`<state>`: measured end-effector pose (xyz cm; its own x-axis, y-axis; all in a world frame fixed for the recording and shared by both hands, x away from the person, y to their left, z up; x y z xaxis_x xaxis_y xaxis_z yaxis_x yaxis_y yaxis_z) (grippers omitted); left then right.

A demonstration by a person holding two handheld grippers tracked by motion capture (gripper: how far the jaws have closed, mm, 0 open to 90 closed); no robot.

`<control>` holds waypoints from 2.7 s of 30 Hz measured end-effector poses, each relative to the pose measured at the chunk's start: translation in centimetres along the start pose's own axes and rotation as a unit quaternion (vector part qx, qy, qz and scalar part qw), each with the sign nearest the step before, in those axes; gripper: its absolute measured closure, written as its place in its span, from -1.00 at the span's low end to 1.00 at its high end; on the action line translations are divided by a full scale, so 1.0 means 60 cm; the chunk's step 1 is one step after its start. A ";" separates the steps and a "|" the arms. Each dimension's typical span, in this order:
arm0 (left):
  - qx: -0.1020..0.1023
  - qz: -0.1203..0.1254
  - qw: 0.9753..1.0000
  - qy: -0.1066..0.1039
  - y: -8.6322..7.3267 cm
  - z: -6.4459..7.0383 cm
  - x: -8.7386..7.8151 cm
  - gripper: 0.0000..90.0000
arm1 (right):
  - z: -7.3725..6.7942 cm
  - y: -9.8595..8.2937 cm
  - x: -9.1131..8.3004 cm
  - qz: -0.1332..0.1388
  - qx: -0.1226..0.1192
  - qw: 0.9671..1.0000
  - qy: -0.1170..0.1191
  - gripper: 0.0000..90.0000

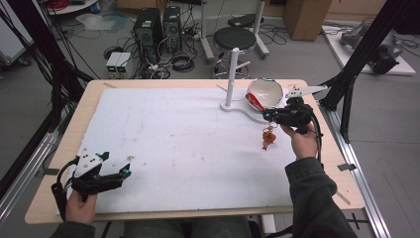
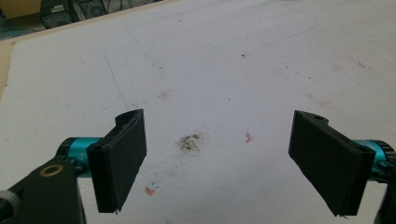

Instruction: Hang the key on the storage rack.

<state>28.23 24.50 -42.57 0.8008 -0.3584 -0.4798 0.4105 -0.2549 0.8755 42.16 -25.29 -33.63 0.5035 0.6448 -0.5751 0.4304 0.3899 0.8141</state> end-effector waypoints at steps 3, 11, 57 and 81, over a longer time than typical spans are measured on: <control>0.000 0.001 1.000 0.000 0.000 0.000 0.000 -0.56 | 0.001 0.006 0.000 0.003 -0.002 1.000 -0.002 0.90; 0.000 0.001 1.000 -0.001 0.000 0.000 0.000 -0.56 | 0.002 0.025 0.003 0.011 -0.005 1.000 -0.010 0.90; -0.001 0.002 1.000 -0.001 0.005 0.001 0.007 -0.56 | 0.029 0.089 0.062 0.035 0.019 0.998 -0.051 0.90; 0.001 0.004 1.000 -0.005 0.005 0.002 0.006 -0.56 | 0.017 0.089 0.113 0.047 0.023 0.997 -0.065 0.90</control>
<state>28.59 24.22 -42.48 0.8000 -0.3692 -0.4729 0.4027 -0.2539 0.8794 48.61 -19.52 -33.26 0.6350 0.5850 -0.5045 0.4088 0.2997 0.8620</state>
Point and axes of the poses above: each handheld gripper's, and its own axes: x roughly forward along the jaws, y roughly out of its top, z roughly to its right, the point moved 5 cm from there along x, roughly forward along the jaws, and after that the axes turned 2 degrees about -z, right-handed, at the moved point
